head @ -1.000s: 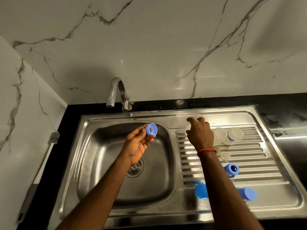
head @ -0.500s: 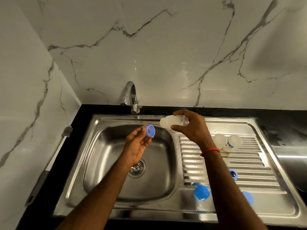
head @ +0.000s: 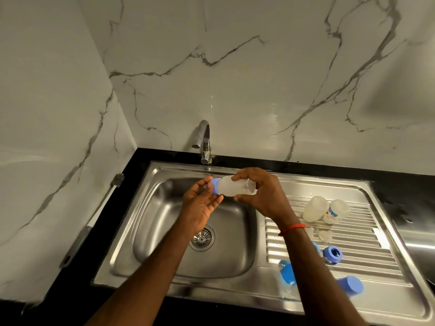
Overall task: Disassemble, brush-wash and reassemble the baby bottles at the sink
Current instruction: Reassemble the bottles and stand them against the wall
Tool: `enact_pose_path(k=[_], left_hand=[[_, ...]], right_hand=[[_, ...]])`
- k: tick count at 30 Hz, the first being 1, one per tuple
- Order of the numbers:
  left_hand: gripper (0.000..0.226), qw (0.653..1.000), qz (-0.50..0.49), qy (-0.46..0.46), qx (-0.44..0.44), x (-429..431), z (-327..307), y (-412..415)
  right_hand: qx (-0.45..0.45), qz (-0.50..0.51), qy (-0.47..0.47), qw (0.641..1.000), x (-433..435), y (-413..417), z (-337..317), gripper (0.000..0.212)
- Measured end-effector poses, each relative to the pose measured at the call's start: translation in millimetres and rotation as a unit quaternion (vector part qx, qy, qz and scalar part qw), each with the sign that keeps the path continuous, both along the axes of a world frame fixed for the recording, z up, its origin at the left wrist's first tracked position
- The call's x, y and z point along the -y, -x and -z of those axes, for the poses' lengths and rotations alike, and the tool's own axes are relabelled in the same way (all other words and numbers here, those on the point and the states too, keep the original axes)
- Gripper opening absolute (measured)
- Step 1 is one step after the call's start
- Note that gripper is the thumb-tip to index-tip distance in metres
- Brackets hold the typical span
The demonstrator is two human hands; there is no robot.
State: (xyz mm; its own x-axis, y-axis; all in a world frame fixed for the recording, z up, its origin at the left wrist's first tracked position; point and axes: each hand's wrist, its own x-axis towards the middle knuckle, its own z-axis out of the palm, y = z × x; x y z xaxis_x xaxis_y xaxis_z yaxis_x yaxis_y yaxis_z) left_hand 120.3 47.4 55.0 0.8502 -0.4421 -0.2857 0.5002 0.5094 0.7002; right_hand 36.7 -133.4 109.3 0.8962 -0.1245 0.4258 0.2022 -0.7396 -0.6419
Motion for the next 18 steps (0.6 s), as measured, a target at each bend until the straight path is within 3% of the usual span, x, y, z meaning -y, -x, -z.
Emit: enact_pose_path(k=[6, 10, 13, 18], left_hand=[[0.039, 0.999, 0.007, 0.002, 0.044, -7, 3, 2], [0.081, 0.998, 0.015, 0.009, 0.068, -9, 5, 1], [0.076, 0.997, 0.011, 0.006, 0.082, -10, 4, 2], [0.104, 0.994, 0.009, -0.014, 0.111, -12, 2, 0]], right_hand=[[-0.003, -0.01, -0.01, 1.0, -7, 2, -2, 0.052], [-0.006, -0.012, -0.02, 1.0, -7, 4, -1, 0.052], [0.0, -0.019, -0.03, 0.999, -7, 4, 1, 0.053], [0.03, -0.026, -0.011, 0.999, -13, 4, 7, 0.049]])
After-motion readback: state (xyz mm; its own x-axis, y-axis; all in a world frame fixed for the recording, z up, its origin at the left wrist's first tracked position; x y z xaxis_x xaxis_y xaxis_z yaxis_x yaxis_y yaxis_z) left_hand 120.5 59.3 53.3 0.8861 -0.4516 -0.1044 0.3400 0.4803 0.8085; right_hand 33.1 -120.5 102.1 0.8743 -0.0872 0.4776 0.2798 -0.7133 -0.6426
